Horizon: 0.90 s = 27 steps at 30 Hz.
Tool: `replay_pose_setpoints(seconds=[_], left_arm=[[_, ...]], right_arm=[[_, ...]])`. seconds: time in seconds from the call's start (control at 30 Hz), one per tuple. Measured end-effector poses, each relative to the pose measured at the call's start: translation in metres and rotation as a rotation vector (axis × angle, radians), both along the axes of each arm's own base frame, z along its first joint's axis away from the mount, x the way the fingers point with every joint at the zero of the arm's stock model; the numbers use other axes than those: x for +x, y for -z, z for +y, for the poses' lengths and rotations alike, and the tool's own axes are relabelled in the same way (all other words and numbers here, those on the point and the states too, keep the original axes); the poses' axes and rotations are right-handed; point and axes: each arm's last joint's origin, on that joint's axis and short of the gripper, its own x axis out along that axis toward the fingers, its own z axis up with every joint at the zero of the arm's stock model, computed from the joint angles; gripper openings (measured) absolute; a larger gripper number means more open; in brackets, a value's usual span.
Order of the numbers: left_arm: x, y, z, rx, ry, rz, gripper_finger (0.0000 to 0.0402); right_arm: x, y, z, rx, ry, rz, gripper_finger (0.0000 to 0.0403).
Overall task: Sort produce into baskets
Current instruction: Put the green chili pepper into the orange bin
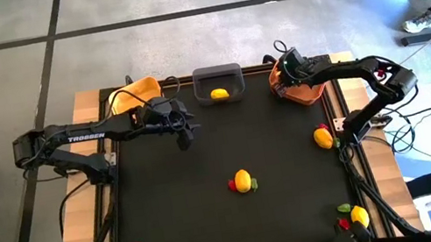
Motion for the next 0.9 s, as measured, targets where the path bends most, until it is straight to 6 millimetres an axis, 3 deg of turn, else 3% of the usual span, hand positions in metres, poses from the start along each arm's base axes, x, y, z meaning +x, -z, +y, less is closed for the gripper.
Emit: replay_pose_setpoints(seconds=[0.77, 0.9], left_arm=[[0.0, 0.0001, 0.0, 0.0, 0.0, 0.0, 0.0203], [0.0, 0.0, 0.0, -0.001, -0.001, 0.0, 0.0203]], right_arm=[[-0.0003, -0.0002, -0.0004, -0.01, 0.009, 0.01, 0.0015], [0.0001, -0.0004, -0.0004, -0.013, 0.008, 0.008, 0.0034]])
